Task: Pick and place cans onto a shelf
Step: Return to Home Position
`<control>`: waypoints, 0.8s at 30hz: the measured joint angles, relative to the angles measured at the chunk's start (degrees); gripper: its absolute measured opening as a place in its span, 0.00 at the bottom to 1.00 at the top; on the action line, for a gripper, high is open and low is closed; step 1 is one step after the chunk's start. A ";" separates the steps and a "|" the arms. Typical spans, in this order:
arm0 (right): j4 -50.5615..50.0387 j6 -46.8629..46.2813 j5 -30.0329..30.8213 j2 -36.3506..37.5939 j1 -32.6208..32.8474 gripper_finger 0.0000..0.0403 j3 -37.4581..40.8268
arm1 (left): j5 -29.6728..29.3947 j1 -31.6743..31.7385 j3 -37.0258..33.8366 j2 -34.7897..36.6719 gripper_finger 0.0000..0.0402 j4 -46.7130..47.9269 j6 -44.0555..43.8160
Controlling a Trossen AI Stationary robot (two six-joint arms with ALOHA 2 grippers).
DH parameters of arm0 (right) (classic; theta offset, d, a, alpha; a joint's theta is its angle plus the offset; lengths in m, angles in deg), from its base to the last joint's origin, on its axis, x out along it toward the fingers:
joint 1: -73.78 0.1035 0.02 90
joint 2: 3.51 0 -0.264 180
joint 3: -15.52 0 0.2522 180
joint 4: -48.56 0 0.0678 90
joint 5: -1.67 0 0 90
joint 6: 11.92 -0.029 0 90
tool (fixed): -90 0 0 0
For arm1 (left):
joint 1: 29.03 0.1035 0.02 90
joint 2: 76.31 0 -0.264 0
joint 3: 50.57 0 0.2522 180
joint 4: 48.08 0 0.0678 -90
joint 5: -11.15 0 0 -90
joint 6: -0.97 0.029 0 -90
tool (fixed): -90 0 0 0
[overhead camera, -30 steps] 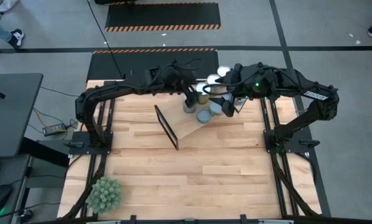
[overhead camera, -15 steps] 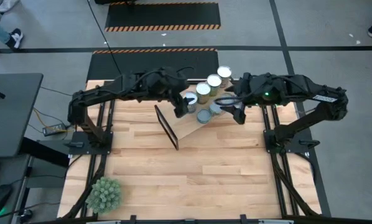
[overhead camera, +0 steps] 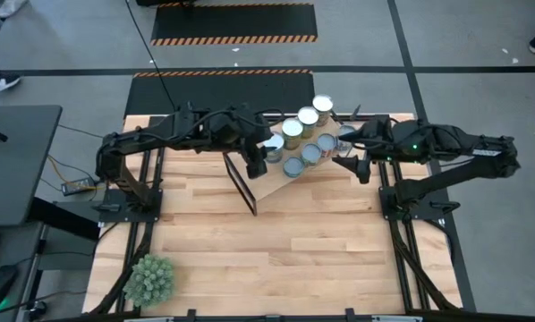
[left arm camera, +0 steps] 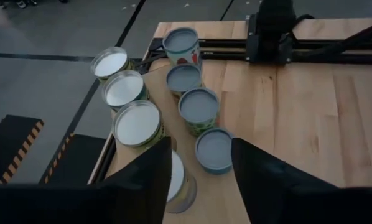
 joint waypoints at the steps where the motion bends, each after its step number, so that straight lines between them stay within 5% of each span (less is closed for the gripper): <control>1: 0.61 -0.79 0.00 0.95 0.00 0.92 1.44 | 0.09 0.04 -0.01 0.00 0.42 0.22 0.00; 10: 10.52 -3.93 -1.39 8.35 0.00 0.92 13.36 | 4.04 -1.34 -2.43 -0.69 0.37 -2.48 -1.87; 24: 20.19 -13.10 -2.87 20.37 0.00 0.92 28.27 | 5.13 -4.80 -35.93 16.69 0.37 -27.12 -16.70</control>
